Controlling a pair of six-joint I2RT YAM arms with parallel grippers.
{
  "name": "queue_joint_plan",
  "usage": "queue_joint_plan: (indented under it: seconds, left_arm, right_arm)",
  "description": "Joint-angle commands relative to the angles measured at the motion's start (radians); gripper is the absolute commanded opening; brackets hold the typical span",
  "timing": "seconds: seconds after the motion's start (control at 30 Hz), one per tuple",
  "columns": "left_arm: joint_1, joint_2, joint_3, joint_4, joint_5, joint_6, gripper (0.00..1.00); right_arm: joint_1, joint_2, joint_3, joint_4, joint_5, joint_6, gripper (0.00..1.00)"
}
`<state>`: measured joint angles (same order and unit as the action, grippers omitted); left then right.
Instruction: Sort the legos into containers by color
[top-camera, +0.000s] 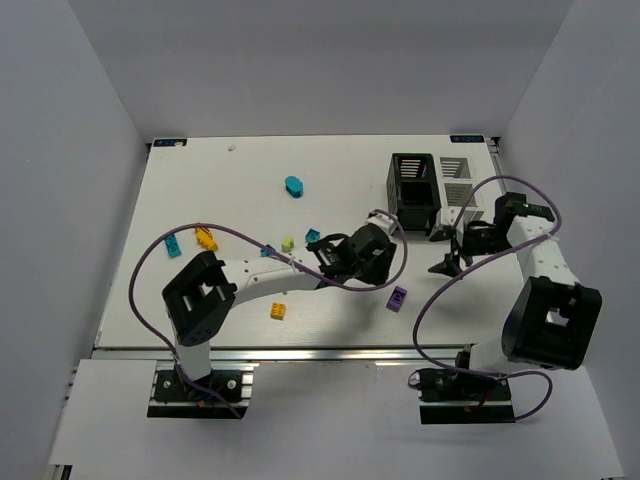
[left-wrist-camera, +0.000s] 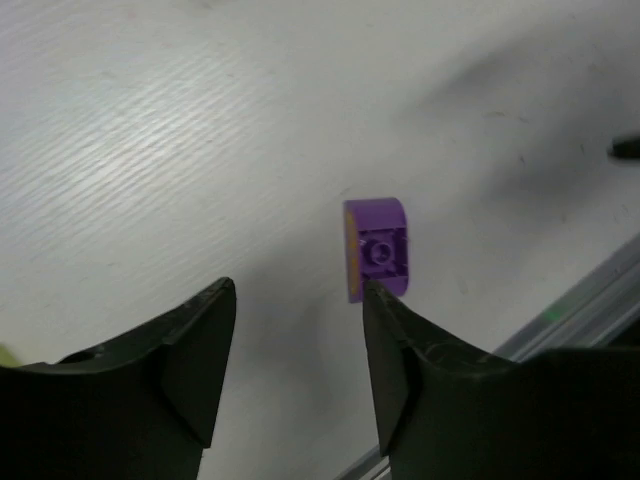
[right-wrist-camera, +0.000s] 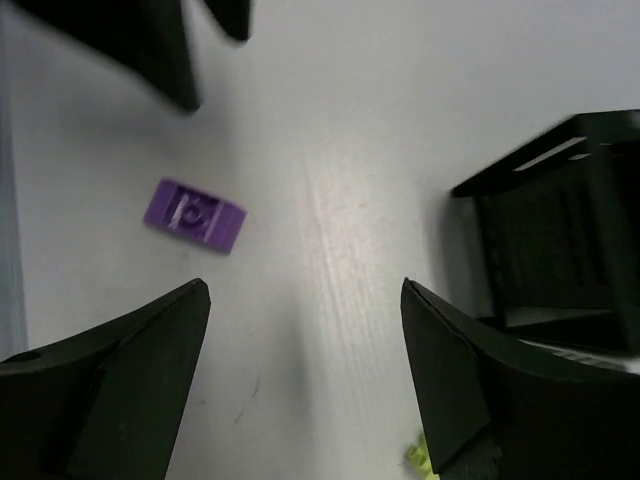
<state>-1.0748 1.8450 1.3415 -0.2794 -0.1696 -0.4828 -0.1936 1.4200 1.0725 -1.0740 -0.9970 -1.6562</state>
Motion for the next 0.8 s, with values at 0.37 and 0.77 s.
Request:
queue_joint_plan:
  seconds: [0.37,0.77]
  left_arm:
    - [0.289,-0.858,-0.444,-0.356,-0.317,-0.378,0.8]
    - [0.311,-0.972,-0.495,-0.396,-0.364,-0.461,0.8]
  right_arm:
    - [0.558,0.127,-0.092,0.02,0.492,-0.396,0.86]
    - [0.665,0.283,-0.091,0.123,0.63,-0.338,0.61]
